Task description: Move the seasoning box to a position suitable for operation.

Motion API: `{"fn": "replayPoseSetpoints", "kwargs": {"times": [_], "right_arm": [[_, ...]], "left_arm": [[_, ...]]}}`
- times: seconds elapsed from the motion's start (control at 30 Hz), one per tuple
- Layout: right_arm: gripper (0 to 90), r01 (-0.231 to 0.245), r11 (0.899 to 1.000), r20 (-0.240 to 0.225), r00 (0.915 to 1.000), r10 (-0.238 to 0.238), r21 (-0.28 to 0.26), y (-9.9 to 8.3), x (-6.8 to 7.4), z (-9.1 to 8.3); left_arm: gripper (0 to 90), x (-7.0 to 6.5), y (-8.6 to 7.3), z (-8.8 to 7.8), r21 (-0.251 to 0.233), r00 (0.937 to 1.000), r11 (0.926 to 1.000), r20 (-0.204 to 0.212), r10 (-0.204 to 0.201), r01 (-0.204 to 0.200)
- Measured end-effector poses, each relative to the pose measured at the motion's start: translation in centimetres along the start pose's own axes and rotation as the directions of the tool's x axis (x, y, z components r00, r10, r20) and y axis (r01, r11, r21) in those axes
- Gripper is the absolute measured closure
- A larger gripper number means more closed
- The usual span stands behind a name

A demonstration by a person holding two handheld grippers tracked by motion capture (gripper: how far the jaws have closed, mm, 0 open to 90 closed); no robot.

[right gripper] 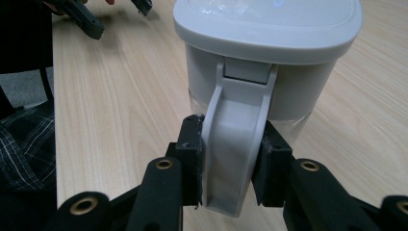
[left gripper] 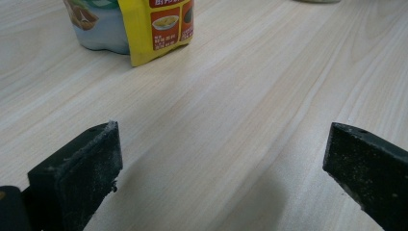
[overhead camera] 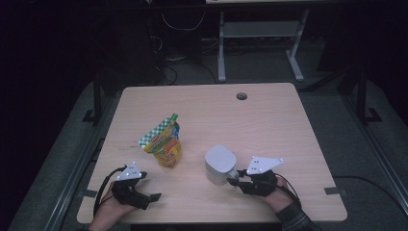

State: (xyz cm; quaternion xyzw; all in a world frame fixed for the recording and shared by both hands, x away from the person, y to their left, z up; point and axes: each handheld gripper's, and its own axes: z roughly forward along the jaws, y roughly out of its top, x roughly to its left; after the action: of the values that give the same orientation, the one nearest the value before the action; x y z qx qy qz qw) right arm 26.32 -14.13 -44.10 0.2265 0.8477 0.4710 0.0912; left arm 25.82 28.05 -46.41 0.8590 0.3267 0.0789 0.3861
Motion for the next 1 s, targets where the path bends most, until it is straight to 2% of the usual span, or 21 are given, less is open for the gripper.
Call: {"fn": "replayPoseSetpoints", "kwargs": {"times": [0.07, 0.13, 0.3, 0.47, 0.6, 0.67, 0.8, 1.0], "right_arm": [[67.0, -0.003, 1.0, -0.004, 1.0, 0.003, -0.001, 0.0, 0.0, 0.0], [59.6, -0.011, 1.0, -0.012, 0.9999, 0.011, 0.007, 0.0, -0.1, 0.0], [50.6, -0.043, 0.999, -0.008, 0.999, 0.044, 0.008, -0.3, -0.2, -0.7], [48.1, -0.059, 0.998, 0.011, 0.9982, 0.059, -0.003, -0.7, -0.1, -1.6], [47.0, -0.102, 0.995, 0.026, 0.9944, 0.102, -0.01, -1.2, -0.1, -2.4], [49.6, -0.116, 0.993, 0.025, 0.9929, 0.116, -0.018, -1.5, 0.0, -2.9], [64.2, -0.11, 0.994, 0.016, 0.9938, 0.11, -0.015, -2.1, 0.8, -3.5], [85.2, -0.054, 0.998, -0.016, 0.9984, 0.054, -0.01, -1.9, 1.9, -3.2]], "left_arm": [[0.0, 0.0, 0.0, 0.0, -0.001, 1.0, 1.0, 0.0, 0.0, 0.0], [0.0, 0.0, 0.0, 0.0, 0.001, 1.0, 1.0, -0.001, 0.002, -0.002], [0.0, 0.1, 0.0, 0.0, -0.003, 1.0, 1.0, -0.004, 0.008, -0.008], [0.0, 0.0, -0.1, 0.0, -0.001, 1.0, 1.0, -0.001, -0.004, 0.004], [0.0, -0.1, -0.1, 0.0, 0.002, 1.0, 1.0, -0.002, -0.006, 0.006], [0.0, -0.1, -0.1, 0.0, 0.001, 1.0, 1.0, -0.005, -0.004, 0.004], [0.0, 0.0, -0.1, 0.1, 0.006, 1.0, 1.0, -0.004, -0.004, 0.004], [0.0, -0.2, 0.0, 0.1, 0.009, 1.0, 1.0, -0.008, 0.004, -0.004]]}}
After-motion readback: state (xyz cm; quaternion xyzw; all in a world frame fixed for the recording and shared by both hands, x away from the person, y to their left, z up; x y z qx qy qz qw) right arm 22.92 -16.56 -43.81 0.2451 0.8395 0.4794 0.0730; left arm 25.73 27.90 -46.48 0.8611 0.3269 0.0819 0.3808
